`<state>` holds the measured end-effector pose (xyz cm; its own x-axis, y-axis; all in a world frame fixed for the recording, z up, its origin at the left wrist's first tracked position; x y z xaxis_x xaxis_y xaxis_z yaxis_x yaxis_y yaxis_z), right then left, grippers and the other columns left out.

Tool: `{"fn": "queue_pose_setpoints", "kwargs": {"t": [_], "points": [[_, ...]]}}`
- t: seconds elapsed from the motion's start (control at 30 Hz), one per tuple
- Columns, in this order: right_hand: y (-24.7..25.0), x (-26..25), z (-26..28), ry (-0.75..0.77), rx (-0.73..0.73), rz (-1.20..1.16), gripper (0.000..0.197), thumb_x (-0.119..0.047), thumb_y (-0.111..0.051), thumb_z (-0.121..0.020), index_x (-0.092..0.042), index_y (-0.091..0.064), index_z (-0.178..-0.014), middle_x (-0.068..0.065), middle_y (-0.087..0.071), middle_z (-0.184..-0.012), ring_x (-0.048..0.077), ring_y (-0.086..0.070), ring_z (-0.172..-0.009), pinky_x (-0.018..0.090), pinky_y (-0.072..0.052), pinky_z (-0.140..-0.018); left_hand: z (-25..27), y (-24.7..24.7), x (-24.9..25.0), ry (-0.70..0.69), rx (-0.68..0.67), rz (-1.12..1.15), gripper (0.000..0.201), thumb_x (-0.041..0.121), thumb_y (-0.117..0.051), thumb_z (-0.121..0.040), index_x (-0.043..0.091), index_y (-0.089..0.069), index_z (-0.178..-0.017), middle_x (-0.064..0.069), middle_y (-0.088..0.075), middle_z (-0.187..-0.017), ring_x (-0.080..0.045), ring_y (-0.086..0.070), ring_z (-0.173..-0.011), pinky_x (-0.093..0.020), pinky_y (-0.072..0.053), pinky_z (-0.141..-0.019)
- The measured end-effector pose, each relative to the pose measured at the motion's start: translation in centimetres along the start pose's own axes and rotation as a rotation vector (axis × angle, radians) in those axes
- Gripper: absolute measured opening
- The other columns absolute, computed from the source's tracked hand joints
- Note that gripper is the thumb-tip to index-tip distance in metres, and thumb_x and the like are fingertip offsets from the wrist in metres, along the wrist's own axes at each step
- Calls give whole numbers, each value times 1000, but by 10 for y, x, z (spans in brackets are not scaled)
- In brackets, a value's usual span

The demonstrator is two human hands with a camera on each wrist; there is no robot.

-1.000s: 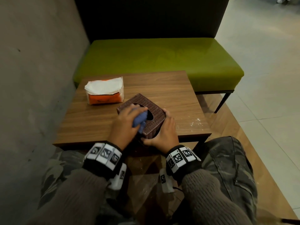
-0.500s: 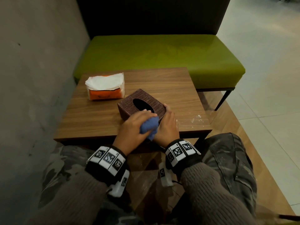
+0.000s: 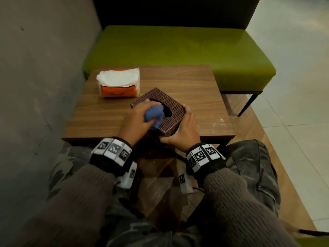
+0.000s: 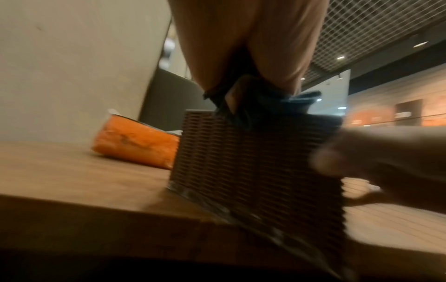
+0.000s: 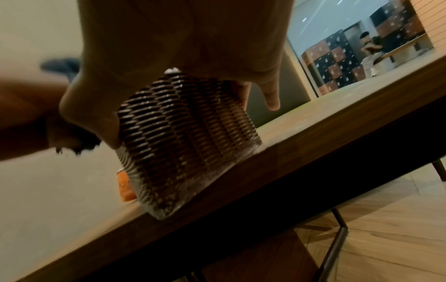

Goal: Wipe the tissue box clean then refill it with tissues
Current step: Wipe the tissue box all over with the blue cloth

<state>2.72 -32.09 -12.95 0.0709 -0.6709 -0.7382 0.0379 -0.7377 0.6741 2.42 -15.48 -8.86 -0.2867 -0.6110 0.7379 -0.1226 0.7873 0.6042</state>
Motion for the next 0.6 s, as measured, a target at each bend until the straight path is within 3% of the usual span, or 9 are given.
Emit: {"fn": "queue_pose_setpoints", "kwargs": {"t": [0.1, 0.2, 0.27, 0.37, 0.43, 0.5, 0.6], "points": [[2, 0, -1, -4, -20, 3, 130, -41, -88, -46, -16, -9, -146, 6, -27, -142, 24, -30, -133, 50, -31, -110, -22, 23, -19, 53, 151, -43, 32, 9, -67, -79, 10, -65, -111, -10, -66, -107, -24, -61, -99, -33, -49, -87], [4, 3, -5, -9, -52, -21, 131, -43, -87, -44, -18, -9, -146, 5, -27, -142, 24, -31, -133, 51, -32, -109, -25, 22, -25, 63, 191, -61, 28, 9, -66, -80, 10, -65, -108, -11, -67, -102, -25, -63, -94, -32, -49, -82], [10, 2, -10, -11, -93, 50, 132, -46, -86, -46, -19, -6, -148, 5, -25, -147, 25, -28, -137, 56, -26, -112, -22, 19, -25, 62, 235, -68, 28, 9, -66, -80, 11, -65, -108, -9, -67, -101, -23, -63, -92, -26, -47, -78], [16, -12, -13, -27, -187, 431, 130, -55, -78, -63, -13, 9, -150, 12, 6, -159, 28, 1, -147, 63, -6, -115, -13, 12, -19, 58, 281, -138, 32, 6, -64, -80, 12, -64, -111, -9, -66, -101, -23, -61, -91, -19, -40, -73], [9, -29, -12, 7, -205, 572, 126, -62, -68, -70, -7, 13, -149, 12, 23, -157, 27, 15, -146, 63, -4, -114, -8, 5, -15, 89, 290, -162, 36, 7, -63, -79, 13, -63, -115, -9, -65, -107, -23, -61, -96, -22, -42, -76], [-1, -37, -13, 5, -201, 551, 126, -70, -63, -70, -7, 11, -150, 8, 20, -159, 23, 15, -147, 62, -3, -114, -2, 0, -8, 90, 298, -163, 38, 7, -64, -79, 13, -62, -117, -9, -65, -111, -24, -62, -100, -24, -44, -81], [-1, -36, -26, 31, -155, 546, 121, -72, -62, -68, -11, 1, -151, 2, 4, -161, 19, 5, -148, 61, -7, -115, 9, 1, 2, 14, 188, -51, 42, 6, -67, -77, 14, -61, -118, -6, -64, -116, -16, -60, -106, -16, -42, -88]]}}
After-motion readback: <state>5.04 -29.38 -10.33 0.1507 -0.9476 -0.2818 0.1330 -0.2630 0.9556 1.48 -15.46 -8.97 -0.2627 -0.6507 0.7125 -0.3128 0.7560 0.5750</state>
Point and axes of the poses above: each hand's wrist, its own z-axis away from the middle knuckle, its own y-axis out of the back of the hand, x = y × z, the point moved 5 cm from there along -z, towards the middle knuckle
